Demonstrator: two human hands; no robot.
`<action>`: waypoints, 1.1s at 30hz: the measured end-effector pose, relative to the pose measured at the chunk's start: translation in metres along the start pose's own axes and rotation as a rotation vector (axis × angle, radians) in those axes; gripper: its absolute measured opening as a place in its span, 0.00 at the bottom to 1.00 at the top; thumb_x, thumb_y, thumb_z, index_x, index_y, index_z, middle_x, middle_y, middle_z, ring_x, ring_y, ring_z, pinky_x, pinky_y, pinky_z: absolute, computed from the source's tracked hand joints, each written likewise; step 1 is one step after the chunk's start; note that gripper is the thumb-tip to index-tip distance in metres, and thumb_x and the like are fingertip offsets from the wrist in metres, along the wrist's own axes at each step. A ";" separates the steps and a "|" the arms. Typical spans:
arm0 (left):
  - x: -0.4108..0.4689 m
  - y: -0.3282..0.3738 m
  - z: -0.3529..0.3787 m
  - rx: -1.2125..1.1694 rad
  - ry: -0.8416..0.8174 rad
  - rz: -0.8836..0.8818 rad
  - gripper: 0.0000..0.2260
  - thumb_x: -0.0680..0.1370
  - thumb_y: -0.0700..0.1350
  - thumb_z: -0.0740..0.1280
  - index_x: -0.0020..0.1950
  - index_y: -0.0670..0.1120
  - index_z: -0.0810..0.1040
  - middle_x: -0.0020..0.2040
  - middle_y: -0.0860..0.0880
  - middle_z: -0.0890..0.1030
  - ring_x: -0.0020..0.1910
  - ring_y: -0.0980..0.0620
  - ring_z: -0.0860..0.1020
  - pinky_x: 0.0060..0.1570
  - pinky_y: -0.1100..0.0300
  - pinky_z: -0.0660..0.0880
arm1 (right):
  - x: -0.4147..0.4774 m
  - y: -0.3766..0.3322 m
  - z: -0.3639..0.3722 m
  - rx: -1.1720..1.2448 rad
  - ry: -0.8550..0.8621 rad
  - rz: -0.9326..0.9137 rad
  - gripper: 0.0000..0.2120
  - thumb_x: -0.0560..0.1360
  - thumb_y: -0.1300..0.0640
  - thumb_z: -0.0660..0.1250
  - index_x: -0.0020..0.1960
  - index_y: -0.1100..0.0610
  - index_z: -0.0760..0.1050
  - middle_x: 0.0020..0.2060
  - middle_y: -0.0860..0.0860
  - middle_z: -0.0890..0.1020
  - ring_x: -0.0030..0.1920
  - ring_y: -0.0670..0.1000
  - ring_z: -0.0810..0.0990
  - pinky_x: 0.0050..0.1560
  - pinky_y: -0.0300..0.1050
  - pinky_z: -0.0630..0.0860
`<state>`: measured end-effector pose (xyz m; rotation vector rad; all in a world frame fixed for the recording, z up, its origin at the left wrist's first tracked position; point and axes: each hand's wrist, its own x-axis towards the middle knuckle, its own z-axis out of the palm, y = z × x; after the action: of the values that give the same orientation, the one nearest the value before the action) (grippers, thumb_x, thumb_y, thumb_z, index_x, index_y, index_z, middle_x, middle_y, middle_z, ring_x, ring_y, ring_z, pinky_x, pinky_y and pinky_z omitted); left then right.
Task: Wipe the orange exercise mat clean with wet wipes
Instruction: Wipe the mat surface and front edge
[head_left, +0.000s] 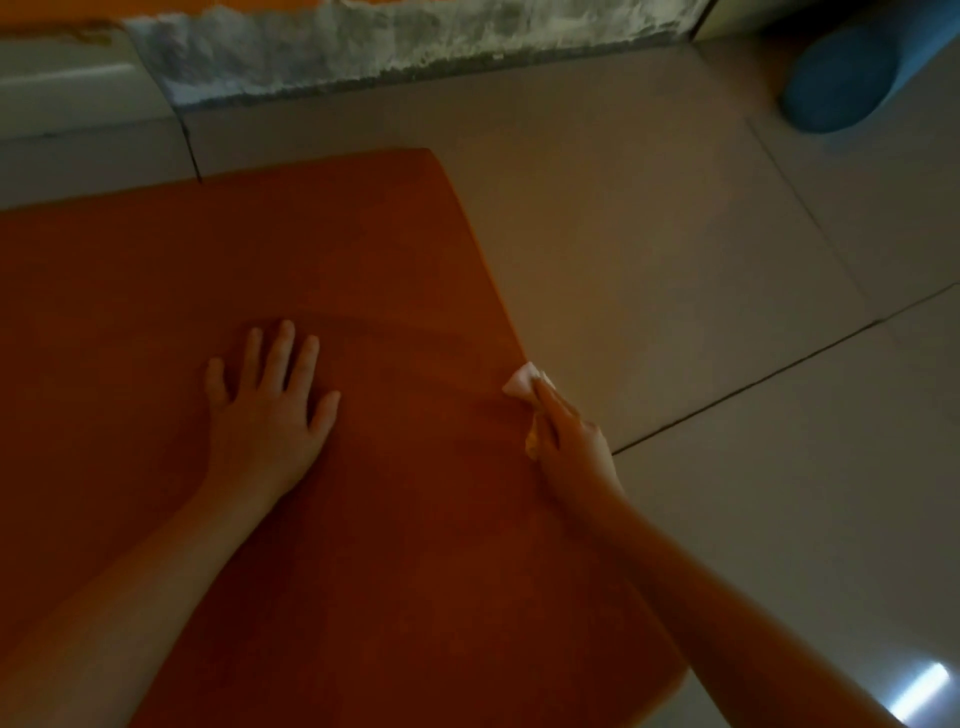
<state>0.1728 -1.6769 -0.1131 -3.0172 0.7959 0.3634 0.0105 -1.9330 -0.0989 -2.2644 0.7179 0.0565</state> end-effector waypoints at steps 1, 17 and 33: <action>-0.001 0.001 -0.002 0.013 -0.011 -0.013 0.31 0.80 0.63 0.39 0.79 0.48 0.52 0.79 0.45 0.49 0.78 0.42 0.47 0.71 0.36 0.48 | -0.018 0.004 -0.003 -0.013 -0.010 0.016 0.22 0.82 0.60 0.56 0.75 0.50 0.63 0.62 0.58 0.77 0.32 0.35 0.74 0.32 0.28 0.69; -0.133 0.033 -0.018 0.044 -0.442 0.045 0.38 0.76 0.70 0.47 0.79 0.52 0.38 0.77 0.50 0.32 0.77 0.45 0.36 0.73 0.37 0.49 | -0.075 0.016 -0.012 -0.126 0.005 0.069 0.19 0.82 0.62 0.54 0.72 0.56 0.67 0.40 0.51 0.80 0.31 0.44 0.74 0.27 0.33 0.68; -0.220 0.029 -0.023 -0.104 -0.461 -0.059 0.35 0.77 0.69 0.47 0.79 0.54 0.42 0.79 0.52 0.39 0.78 0.47 0.42 0.72 0.34 0.50 | -0.170 0.012 -0.045 -0.243 -0.038 0.131 0.18 0.81 0.62 0.55 0.69 0.52 0.71 0.42 0.52 0.83 0.40 0.49 0.80 0.35 0.37 0.72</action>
<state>-0.0223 -1.5964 -0.0406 -2.8510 0.6612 1.0756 -0.1463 -1.8885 -0.0315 -2.4345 0.8787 0.2619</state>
